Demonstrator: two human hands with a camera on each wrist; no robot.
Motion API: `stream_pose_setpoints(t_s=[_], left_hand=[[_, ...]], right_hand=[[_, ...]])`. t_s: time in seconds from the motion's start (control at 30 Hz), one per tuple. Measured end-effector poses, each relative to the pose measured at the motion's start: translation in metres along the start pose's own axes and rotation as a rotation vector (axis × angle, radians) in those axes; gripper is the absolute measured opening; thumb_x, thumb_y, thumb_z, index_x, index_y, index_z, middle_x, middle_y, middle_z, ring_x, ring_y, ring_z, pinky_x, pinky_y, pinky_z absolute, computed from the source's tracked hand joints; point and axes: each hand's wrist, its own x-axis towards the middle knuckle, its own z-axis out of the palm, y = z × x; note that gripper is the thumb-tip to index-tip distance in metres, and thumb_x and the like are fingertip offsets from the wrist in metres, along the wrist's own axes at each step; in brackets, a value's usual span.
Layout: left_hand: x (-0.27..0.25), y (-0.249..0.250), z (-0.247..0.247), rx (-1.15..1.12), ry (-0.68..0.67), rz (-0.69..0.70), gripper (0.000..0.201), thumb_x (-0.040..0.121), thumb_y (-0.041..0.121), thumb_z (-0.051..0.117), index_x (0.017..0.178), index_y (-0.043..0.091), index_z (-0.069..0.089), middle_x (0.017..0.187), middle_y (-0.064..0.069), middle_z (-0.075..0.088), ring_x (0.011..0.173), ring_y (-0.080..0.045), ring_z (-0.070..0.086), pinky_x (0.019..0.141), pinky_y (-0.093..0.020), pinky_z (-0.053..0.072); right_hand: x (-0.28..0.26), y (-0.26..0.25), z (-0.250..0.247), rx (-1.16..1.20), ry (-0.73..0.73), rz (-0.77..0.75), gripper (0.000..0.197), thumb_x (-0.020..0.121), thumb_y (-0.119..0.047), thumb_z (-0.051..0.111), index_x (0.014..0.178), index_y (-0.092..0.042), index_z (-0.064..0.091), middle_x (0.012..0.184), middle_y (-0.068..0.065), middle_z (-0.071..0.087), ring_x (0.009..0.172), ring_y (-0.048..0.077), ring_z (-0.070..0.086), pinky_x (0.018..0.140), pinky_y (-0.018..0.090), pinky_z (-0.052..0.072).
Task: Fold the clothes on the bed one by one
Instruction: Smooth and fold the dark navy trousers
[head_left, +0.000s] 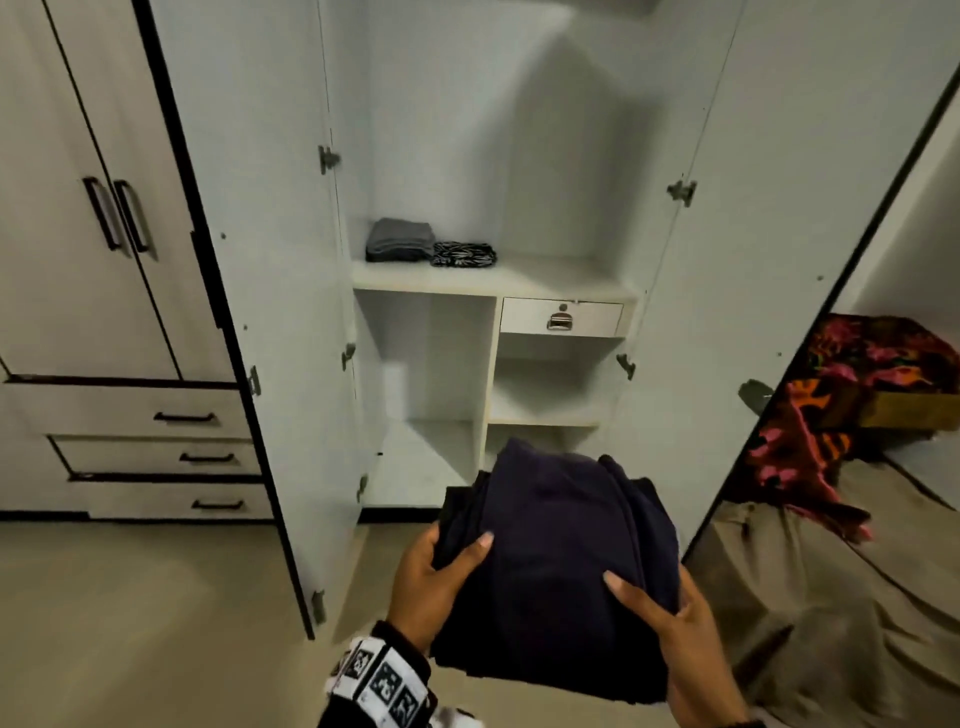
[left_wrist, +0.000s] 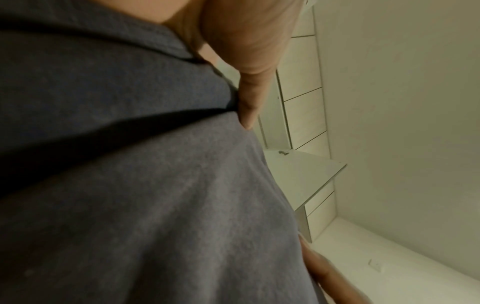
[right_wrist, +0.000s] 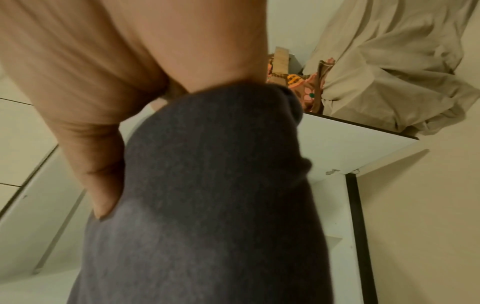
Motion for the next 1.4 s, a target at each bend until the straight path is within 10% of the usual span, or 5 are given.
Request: stream_pose_setpoints(t_s=[0.5, 0.7, 0.83, 1.1, 1.4], left_hand=[[0.331, 0.017, -0.032, 0.139, 0.177, -0.01, 0.029, 0.072, 0.013, 0.084, 0.1, 0.014, 0.076, 0.093, -0.001, 0.078, 0.09, -0.014, 0.074, 0.07, -0.012, 0.053], [0.461, 0.022, -0.038, 0.124, 0.244, -0.047, 0.032, 0.072, 0.013, 0.085, 0.102, 0.019, 0.076, 0.096, 0.001, 0.078, 0.092, -0.013, 0.073, 0.077, -0.018, 0.054], [0.564, 0.028, -0.039, 0.11, 0.199, -0.012, 0.026, 0.078, 0.0, 0.079, 0.096, 0.018, 0.075, 0.09, 0.001, 0.078, 0.082, -0.007, 0.072, 0.066, -0.009, 0.052], [0.739, 0.043, -0.036, 0.231, 0.032, 0.072, 0.05, 0.075, 0.032, 0.078, 0.123, 0.031, 0.065, 0.114, 0.011, 0.073, 0.108, -0.009, 0.068, 0.1, -0.038, 0.051], [0.888, 0.115, -0.024, 0.368, -0.037, 0.245, 0.036, 0.088, 0.036, 0.069, 0.123, 0.04, 0.063, 0.114, 0.022, 0.07, 0.107, 0.001, 0.065, 0.093, -0.021, 0.052]], right_hand=[[0.384, 0.052, 0.103, -0.186, -0.213, 0.107, 0.119, 0.037, -0.053, 0.101, 0.143, -0.03, 0.052, 0.133, -0.012, 0.064, 0.123, 0.009, 0.06, 0.108, 0.037, 0.047], [0.518, 0.024, 0.156, -0.225, -0.259, 0.081, 0.085, 0.06, -0.039, 0.094, 0.13, -0.037, 0.046, 0.11, -0.027, 0.061, 0.079, -0.037, 0.048, 0.069, -0.011, 0.032], [0.601, 0.048, 0.175, -0.326, -0.298, -0.033, 0.119, 0.031, -0.067, 0.095, 0.133, -0.048, 0.038, 0.111, -0.052, 0.056, 0.105, -0.029, 0.051, 0.082, -0.005, 0.039], [0.738, 0.038, 0.212, -0.21, -0.145, 0.008, 0.106, 0.032, -0.049, 0.1, 0.128, -0.042, 0.055, 0.115, -0.031, 0.069, 0.105, -0.015, 0.062, 0.082, 0.004, 0.048], [0.886, -0.052, 0.262, -0.252, -0.22, -0.043, 0.061, 0.083, -0.026, 0.076, 0.137, -0.043, 0.054, 0.13, -0.022, 0.065, 0.118, 0.002, 0.064, 0.099, 0.031, 0.05]])
